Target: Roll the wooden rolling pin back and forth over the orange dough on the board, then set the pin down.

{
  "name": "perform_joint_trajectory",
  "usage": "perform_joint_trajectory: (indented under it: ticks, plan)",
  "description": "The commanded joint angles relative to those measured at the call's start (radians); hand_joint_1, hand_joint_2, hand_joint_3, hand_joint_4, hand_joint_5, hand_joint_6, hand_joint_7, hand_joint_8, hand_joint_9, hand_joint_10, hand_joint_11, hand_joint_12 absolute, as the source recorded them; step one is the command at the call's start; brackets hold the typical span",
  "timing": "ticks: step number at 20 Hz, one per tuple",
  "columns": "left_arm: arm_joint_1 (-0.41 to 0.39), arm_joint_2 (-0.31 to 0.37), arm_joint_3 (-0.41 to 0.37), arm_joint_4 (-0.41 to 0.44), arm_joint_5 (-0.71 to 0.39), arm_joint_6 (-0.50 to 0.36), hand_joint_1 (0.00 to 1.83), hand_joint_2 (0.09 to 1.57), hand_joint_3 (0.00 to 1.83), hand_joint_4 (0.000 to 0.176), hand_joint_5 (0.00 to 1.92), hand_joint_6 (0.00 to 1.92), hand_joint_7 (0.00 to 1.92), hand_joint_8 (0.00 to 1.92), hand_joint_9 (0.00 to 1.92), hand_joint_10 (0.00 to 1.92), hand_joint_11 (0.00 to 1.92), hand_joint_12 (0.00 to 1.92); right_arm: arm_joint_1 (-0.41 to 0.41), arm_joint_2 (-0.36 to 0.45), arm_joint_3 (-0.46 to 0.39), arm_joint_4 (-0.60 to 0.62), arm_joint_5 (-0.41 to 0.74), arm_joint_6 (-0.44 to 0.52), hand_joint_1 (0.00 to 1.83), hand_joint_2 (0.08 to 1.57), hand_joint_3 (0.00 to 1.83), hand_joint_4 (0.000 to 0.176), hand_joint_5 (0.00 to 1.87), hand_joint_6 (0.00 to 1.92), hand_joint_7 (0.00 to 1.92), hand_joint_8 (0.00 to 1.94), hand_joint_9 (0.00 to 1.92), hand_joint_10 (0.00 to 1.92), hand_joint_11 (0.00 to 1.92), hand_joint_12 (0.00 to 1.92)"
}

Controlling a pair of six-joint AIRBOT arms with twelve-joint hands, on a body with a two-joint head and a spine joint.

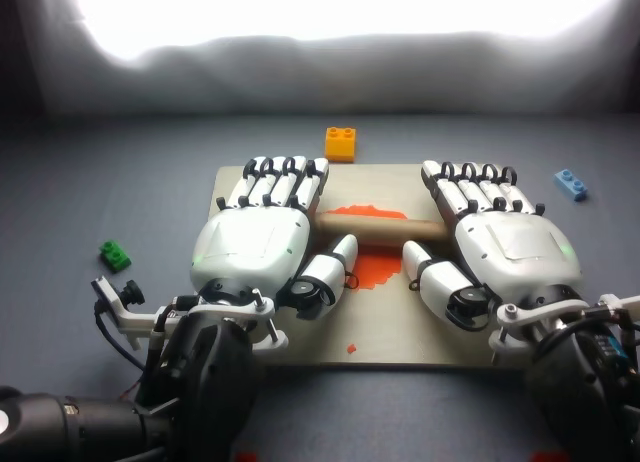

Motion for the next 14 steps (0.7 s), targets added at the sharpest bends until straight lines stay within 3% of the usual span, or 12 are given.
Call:
perform_joint_trajectory:
  ticks: [1,10,12,14]
  plan:
    - [-0.008,-0.001,0.007,0.047,-0.088,-0.001,0.00,1.57,0.07,0.000,0.07,0.01,0.06,0.01,0.03,0.01,0.03,0.02,0.009,0.001,0.006,-0.057,0.076,0.008,0.00,1.57,0.11,0.000,0.05,0.02,0.09,0.02,0.04,0.01,0.00,0.00]
    - [-0.025,-0.020,0.046,0.045,-0.051,-0.016,0.00,1.57,0.07,0.000,0.07,0.01,0.06,0.01,0.02,0.01,0.01,0.00,0.025,-0.001,0.043,-0.053,0.049,0.029,0.00,1.57,0.13,0.000,0.04,0.01,0.06,0.00,0.01,0.00,0.00,0.00]
    - [-0.027,-0.022,0.051,0.042,-0.045,-0.017,0.00,1.57,0.06,0.000,0.11,0.01,0.09,0.01,0.06,0.01,0.00,0.13,0.027,-0.001,0.048,-0.053,0.044,0.031,0.00,1.57,0.14,0.000,0.06,0.02,0.07,0.01,0.01,0.01,0.00,0.00]
    - [-0.030,-0.023,0.056,0.036,-0.035,-0.017,0.00,1.57,0.05,0.000,0.10,0.00,0.08,0.00,0.05,0.00,0.00,0.10,0.030,-0.001,0.052,-0.052,0.040,0.031,0.00,1.57,0.15,0.000,0.03,0.00,0.03,0.00,0.00,0.00,0.00,0.00]
